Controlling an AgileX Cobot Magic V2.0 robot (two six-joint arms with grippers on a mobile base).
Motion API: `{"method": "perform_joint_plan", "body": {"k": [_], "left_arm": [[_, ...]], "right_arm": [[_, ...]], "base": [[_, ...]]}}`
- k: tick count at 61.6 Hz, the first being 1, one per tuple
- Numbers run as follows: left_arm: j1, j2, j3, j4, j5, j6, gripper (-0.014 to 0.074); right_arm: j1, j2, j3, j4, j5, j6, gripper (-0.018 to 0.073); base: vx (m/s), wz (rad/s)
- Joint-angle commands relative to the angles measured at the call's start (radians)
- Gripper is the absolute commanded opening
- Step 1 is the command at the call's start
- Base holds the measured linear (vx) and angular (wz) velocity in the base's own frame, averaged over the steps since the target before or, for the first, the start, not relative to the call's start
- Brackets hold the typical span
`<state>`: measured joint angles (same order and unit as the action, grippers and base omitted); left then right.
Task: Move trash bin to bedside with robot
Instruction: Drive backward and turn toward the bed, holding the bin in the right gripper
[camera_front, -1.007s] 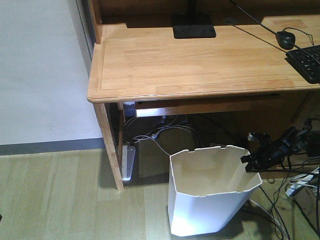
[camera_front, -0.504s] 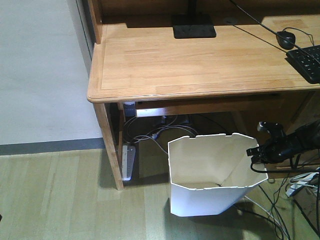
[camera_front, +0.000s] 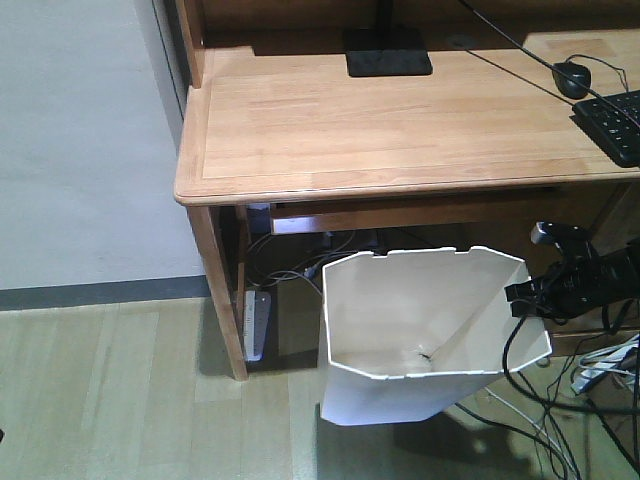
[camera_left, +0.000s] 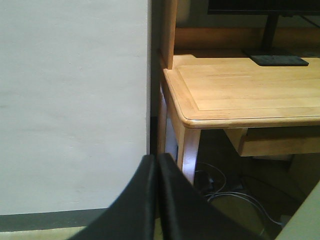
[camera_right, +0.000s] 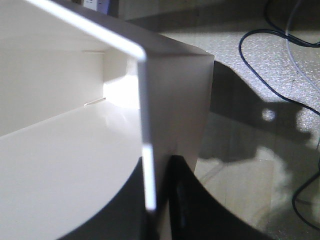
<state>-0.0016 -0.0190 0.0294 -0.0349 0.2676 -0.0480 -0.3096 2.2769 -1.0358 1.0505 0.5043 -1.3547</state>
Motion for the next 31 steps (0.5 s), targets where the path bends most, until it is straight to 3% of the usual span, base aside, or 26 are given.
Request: {"method": "perform_joint_plan", "body": {"k": [1,31], "left_arm": [[-0.006,-0.01,0.028,-0.009,-0.074,-0.008,-0.0006],[-0.006,-0.01,0.028,-0.009,-0.074,-0.008,-0.0006]], "right_arm": [[0.017,-0.104,0.012,0.078,0.15,-0.011,-0.0004],[0.035,-0.107,0.013,0.13,0.232,-0.006,-0.0004]], "base": [[0.0,0.0],[0.0,0.0]]}}
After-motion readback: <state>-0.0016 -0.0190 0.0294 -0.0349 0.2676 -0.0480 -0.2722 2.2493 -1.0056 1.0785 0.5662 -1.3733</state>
